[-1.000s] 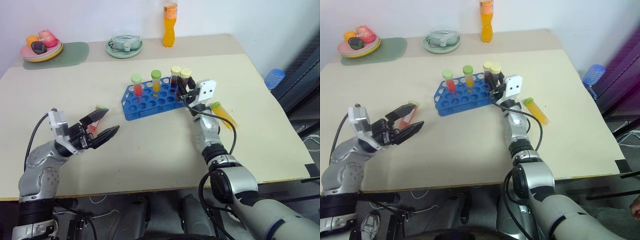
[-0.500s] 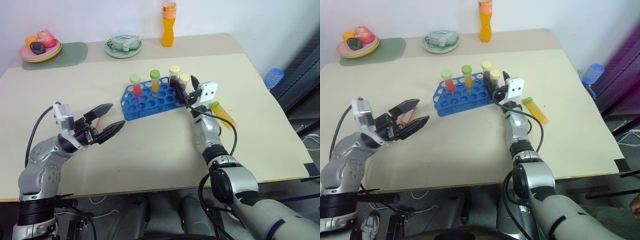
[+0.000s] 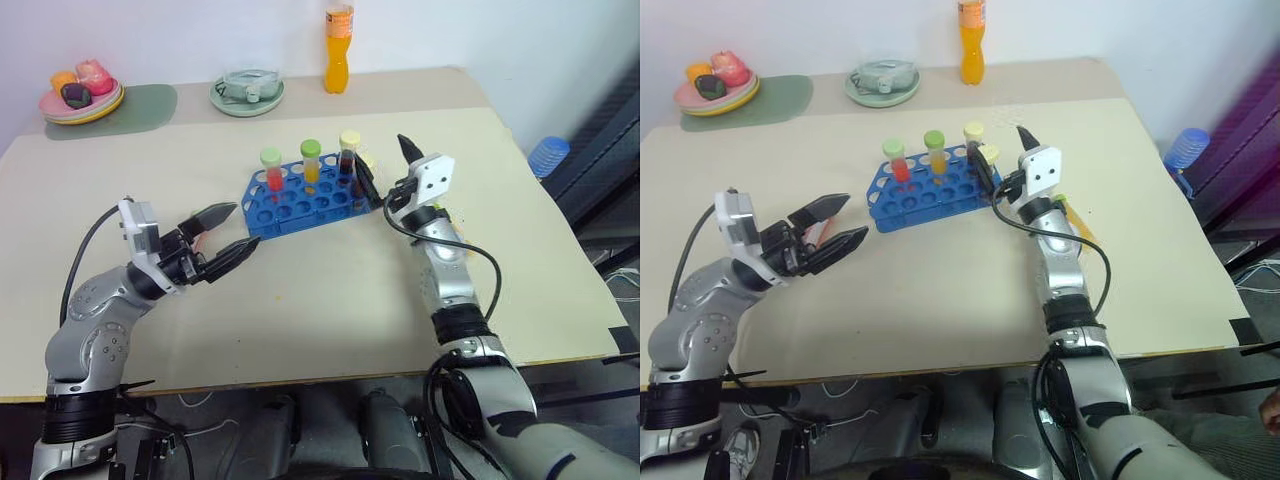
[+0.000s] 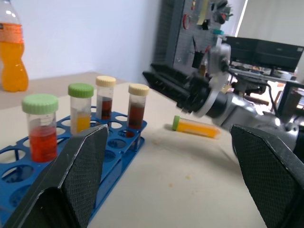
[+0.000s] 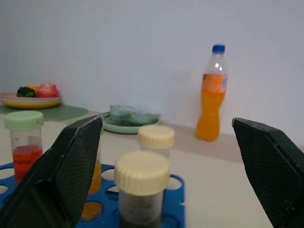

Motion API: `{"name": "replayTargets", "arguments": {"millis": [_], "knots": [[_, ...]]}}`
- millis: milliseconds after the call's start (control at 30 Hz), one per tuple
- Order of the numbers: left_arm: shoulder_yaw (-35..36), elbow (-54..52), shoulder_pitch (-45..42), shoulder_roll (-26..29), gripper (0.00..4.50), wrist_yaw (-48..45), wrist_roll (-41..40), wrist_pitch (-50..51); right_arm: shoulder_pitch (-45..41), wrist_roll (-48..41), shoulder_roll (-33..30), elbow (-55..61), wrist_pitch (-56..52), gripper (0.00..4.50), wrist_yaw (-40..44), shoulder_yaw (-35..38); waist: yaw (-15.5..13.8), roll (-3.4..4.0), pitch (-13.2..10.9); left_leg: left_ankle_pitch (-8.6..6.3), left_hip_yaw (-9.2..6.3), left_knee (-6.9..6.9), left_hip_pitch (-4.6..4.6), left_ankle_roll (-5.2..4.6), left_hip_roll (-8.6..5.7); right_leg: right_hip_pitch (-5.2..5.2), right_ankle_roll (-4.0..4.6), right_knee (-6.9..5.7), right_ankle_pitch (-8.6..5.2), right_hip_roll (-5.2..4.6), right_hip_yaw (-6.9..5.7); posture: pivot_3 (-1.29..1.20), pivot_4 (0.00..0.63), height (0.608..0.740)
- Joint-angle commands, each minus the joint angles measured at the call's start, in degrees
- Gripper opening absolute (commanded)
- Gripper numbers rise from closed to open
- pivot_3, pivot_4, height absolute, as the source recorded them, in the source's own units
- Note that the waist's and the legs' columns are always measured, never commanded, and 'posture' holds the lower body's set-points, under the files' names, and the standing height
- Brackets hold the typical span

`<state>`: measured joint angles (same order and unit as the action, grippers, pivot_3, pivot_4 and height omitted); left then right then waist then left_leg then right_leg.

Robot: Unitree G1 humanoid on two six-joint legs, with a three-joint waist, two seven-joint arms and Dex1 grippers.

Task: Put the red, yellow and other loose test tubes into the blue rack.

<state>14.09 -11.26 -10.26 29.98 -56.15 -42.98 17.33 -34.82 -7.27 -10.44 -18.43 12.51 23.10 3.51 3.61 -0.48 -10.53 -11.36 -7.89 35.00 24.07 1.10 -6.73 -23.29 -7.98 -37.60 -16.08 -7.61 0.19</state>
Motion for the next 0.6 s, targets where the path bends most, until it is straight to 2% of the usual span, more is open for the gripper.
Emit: {"name": "replayTargets", "arguments": {"millis": [33,67,167,333,500,600], "knots": [[0.0,-0.2,-1.5,0.1,4.21,-0.6,-0.6,0.0,3.3,-5.6,-9.6,22.9,-28.0,4.48,5.4,-2.0,-0.7,0.01,0.0,-0.06,0.01,0.02,0.03,-0.1,-0.01,-0.03,0.0,0.01,0.0,-0.01,0.0,0.0,0.15,0.74],[-0.2,0.2,-1.8,0.0,4.21,-1.0,-0.7,0.1,3.8,-8.4,-13.8,27.9,-36.3,4.48,7.9,-2.3,-1.2,0.01,0.0,-0.11,0.02,0.05,0.09,-0.19,-0.01,-0.04,0.0,0.01,0.0,-0.02,0.02,0.0,0.15,0.74],[-0.6,1.3,-2.5,-0.2,4.21,-1.7,-0.6,0.1,3.3,-12.2,-21.4,33.8,-51.6,4.48,9.8,-1.4,-1.3,0.0,0.0,-0.17,0.05,0.09,0.14,-0.28,-0.02,-0.03,0.0,0.08,0.0,-0.04,0.02,0.0,0.15,0.74],[-1.3,2.7,-3.2,-0.7,4.21,-2.5,-0.3,-0.5,1.1,-17.9,-26.1,32.2,-66.7,4.48,10.3,3.5,-1.3,-0.03,0.0,-0.19,0.09,0.08,0.15,-0.32,0.01,-0.01,0.01,0.13,0.0,-0.07,0.01,0.0,0.15,0.74],[-1.9,4.2,-4.2,-1.1,4.21,-3.6,0.2,-1.0,-1.0,-16.6,-32.8,27.3,-70.3,4.48,13.9,0.5,-1.9,-0.03,0.0,-0.22,0.11,0.12,0.25,-0.38,0.0,-0.03,0.01,0.24,0.0,-0.08,-0.03,0.0,0.15,0.74],[-2.2,5.0,-4.8,-1.2,4.21,-4.2,0.6,-1.3,-4.4,-15.2,-34.3,21.9,-72.9,4.48,13.9,-1.7,-1.8,-0.03,0.0,-0.22,0.15,0.14,0.26,-0.38,0.0,-0.02,0.0,0.26,0.01,-0.08,-0.03,0.0,0.15,0.74]]}}
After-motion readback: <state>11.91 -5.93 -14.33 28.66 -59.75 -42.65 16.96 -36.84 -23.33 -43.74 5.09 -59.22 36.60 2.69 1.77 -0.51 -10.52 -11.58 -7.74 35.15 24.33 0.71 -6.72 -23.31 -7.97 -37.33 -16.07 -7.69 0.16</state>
